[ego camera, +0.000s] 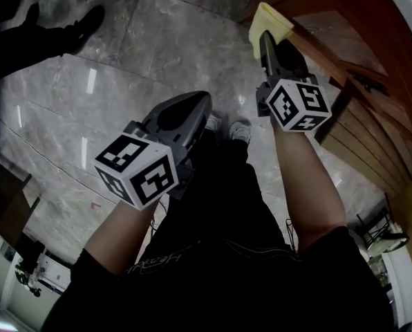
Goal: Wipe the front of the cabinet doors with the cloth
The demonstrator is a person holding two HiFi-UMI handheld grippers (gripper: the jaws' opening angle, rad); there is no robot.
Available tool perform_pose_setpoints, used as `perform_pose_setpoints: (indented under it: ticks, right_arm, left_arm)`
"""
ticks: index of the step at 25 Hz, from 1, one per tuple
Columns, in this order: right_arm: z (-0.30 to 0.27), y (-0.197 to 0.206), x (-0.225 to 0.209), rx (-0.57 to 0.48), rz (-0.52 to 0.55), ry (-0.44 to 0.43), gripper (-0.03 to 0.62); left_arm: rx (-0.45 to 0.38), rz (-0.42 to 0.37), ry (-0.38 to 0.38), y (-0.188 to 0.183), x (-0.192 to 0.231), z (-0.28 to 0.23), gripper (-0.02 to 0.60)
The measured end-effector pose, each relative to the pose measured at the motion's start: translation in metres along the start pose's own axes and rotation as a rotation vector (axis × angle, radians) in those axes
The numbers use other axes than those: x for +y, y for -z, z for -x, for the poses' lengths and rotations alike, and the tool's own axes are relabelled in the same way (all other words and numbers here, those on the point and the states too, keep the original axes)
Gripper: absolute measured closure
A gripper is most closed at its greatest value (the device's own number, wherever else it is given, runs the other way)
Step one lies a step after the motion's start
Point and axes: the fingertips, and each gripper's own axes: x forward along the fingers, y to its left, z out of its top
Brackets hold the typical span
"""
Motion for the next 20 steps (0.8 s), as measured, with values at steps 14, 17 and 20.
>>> perform_pose_setpoints:
  ticks: [14,17,20]
  right_arm:
    - [-0.007,0.005,-0.038,0.002,-0.001,0.104,0.553]
    - [0.003,0.003,-0.049,-0.016,-0.011,0.140,0.553]
    - [0.012,0.002,-0.061,-0.031,-0.027,0.166,0.553]
  left_arm:
    - [0.033,-0.015,0.013,-0.001,0.003,-0.004,0.575]
    - [0.056,-0.032,0.021,0.002,-0.001,-0.007,0.575]
    - [0.078,-0.043,0.021,0.004,-0.005,-0.013,0.575]
